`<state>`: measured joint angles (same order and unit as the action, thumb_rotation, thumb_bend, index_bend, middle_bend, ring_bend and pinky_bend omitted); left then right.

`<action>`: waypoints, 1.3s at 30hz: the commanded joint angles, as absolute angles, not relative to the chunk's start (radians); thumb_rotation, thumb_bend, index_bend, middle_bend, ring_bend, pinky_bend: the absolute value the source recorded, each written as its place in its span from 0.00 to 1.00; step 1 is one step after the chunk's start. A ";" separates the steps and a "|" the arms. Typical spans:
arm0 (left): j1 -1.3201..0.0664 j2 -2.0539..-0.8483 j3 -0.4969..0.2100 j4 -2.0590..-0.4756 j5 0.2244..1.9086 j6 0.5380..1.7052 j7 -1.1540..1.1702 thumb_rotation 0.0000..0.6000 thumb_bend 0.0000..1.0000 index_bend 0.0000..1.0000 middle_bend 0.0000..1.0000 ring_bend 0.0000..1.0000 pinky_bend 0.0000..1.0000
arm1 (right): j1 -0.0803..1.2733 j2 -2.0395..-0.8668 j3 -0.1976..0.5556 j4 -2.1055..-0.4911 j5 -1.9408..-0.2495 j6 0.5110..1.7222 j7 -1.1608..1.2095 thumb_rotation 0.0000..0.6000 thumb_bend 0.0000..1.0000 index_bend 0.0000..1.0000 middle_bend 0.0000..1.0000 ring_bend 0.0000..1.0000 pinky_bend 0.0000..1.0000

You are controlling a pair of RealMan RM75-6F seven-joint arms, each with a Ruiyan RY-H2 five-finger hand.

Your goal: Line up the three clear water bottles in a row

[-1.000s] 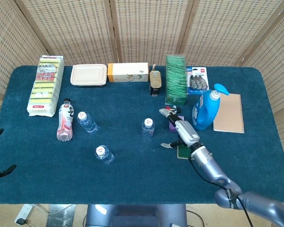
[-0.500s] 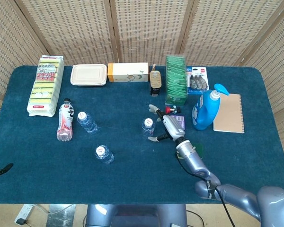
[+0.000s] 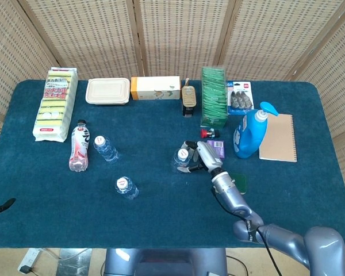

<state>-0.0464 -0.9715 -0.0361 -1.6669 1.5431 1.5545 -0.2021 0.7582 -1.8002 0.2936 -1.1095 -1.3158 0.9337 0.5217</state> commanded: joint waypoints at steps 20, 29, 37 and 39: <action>-0.044 -0.966 -0.021 -1.671 1.571 1.558 -0.209 1.00 0.09 0.00 0.00 0.00 0.09 | 0.609 -1.597 0.160 -1.330 -1.403 1.057 0.444 1.00 0.28 0.57 0.64 0.59 0.63; -0.048 -0.957 -0.025 -1.673 1.558 1.545 -0.229 1.00 0.09 0.00 0.00 0.00 0.09 | 0.589 -1.555 0.126 -1.335 -1.452 1.080 0.457 1.00 0.29 0.57 0.64 0.59 0.63; -0.048 -0.955 -0.019 -1.674 1.567 1.545 -0.231 1.00 0.09 0.00 0.00 0.00 0.09 | 0.588 -1.551 0.122 -1.341 -1.438 1.053 0.465 1.00 0.29 0.52 0.60 0.57 0.63; -0.047 -0.955 -0.019 -1.673 1.567 1.546 -0.233 1.00 0.09 0.00 0.00 0.00 0.09 | 0.592 -1.542 0.116 -1.350 -1.444 1.042 0.472 1.00 0.27 0.44 0.57 0.54 0.63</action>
<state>-0.0466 -0.9547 -0.0188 -1.6735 1.5668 1.5457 -0.2328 0.5903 -1.5464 0.1187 -1.3459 -1.4413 1.0463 0.4687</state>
